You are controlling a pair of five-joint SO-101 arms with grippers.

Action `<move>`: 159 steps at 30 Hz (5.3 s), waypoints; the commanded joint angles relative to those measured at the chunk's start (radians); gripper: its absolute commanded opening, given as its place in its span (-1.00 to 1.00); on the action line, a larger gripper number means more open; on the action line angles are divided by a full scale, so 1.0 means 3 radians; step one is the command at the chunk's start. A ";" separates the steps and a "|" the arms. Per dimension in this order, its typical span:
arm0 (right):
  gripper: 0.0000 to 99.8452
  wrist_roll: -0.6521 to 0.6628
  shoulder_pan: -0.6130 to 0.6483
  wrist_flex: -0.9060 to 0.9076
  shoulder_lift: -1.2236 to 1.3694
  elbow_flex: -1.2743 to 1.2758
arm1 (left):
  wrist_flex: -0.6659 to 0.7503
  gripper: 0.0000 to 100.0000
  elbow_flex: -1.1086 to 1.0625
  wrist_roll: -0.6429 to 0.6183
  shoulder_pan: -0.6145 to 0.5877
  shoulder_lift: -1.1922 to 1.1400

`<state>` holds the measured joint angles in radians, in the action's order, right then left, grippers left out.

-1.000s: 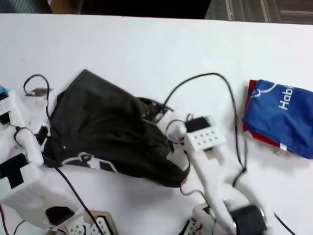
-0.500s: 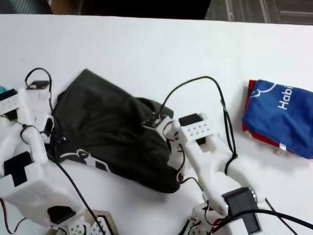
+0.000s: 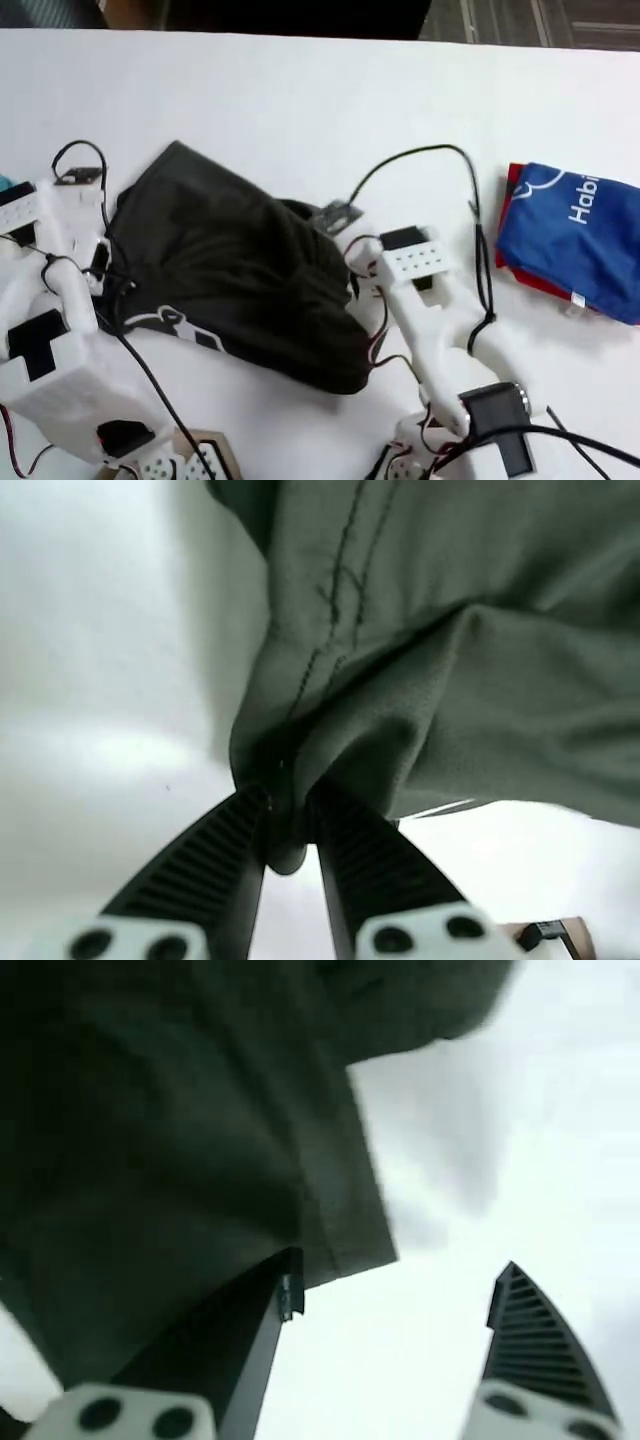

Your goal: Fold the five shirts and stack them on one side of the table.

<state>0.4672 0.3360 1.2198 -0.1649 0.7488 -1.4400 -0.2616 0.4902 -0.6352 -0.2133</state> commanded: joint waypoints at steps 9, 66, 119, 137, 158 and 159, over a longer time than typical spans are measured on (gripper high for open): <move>-0.41 -0.0077 0.0013 -0.0008 0.1107 -0.0363 | -0.0036 -0.95 0.0110 -0.0026 0.0031 0.0199; -0.96 0.0445 -0.1061 0.0437 0.0509 -0.4654 | -0.1151 -0.94 0.3501 -0.0297 0.1268 0.0251; -0.44 -0.0634 0.0719 0.0437 0.2739 -0.5068 | -0.0568 -0.53 0.2140 -0.0292 0.0655 -0.0997; -0.96 -0.0634 -0.0381 0.1614 0.3230 -0.5191 | -0.0041 -0.53 0.3005 -0.1320 0.1141 -0.1105; -0.65 -0.0414 -0.0125 0.1639 0.1297 -0.4971 | 0.0118 -0.54 0.3087 -0.1125 0.1294 -0.1637; -0.59 -0.0414 -0.0074 0.1639 0.1138 -0.4808 | 0.0128 -0.54 0.3087 -0.1120 0.1284 -0.1652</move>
<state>0.3399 0.2700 1.7001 0.3399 -0.7457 -1.4246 0.6191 0.1465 -0.2516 -0.7135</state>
